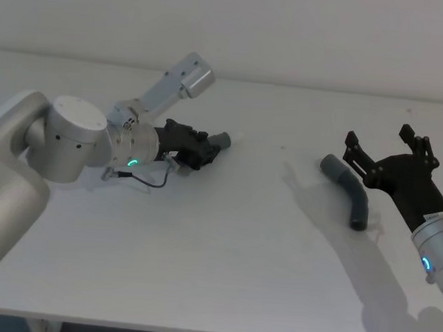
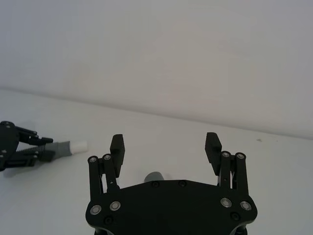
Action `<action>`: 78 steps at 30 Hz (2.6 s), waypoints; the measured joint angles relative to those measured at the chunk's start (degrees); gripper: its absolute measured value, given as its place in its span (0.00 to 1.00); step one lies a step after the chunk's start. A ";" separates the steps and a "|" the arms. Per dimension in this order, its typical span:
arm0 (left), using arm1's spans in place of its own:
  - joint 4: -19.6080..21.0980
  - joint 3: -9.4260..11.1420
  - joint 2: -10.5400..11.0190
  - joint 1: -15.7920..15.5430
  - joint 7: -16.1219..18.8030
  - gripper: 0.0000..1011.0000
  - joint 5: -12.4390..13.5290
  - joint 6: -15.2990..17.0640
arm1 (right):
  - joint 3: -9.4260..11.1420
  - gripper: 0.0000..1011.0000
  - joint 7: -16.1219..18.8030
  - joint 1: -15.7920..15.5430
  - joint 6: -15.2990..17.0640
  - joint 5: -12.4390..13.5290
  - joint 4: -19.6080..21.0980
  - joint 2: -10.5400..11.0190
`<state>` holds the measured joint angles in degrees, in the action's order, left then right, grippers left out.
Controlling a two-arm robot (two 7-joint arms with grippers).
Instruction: Use both hands to pick up one end of the pipe from the table, align the ends, and insert them.
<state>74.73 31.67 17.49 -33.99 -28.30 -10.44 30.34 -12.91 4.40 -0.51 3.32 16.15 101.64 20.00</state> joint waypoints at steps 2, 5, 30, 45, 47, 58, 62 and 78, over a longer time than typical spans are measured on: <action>0.00 0.00 0.00 0.00 0.00 0.35 0.00 0.00 | -0.06 0.99 0.31 0.31 1.13 -0.20 0.41 0.50; 0.00 0.00 0.00 0.00 0.00 0.35 0.01 0.00 | -0.18 0.99 0.70 0.64 2.87 -0.45 0.87 0.98; 0.01 0.00 0.00 0.01 0.01 0.35 0.00 0.00 | -1.89 0.99 2.55 5.83 27.38 -1.78 5.64 4.40; 0.01 0.00 0.00 0.00 0.01 0.35 0.00 0.00 | -1.79 0.99 3.32 6.70 33.81 -2.12 5.28 5.10; 0.01 0.00 0.00 0.01 0.01 0.35 0.00 0.00 | -1.84 0.99 3.50 6.75 34.31 -2.19 5.00 5.12; 0.01 0.00 0.00 0.00 0.01 0.35 0.00 0.00 | -2.03 0.99 4.11 7.29 36.09 -2.24 3.33 4.27; 0.01 0.00 0.00 0.01 0.01 0.35 0.00 0.00 | -2.04 0.99 4.14 7.68 36.74 -2.14 2.36 3.56; 0.01 0.00 0.00 0.01 0.01 0.35 0.00 0.00 | -2.31 0.99 4.63 9.58 38.87 -2.16 -0.66 1.81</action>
<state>74.74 31.67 17.49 -33.99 -28.29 -10.44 30.34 -15.23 9.03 9.07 42.19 13.99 100.98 21.80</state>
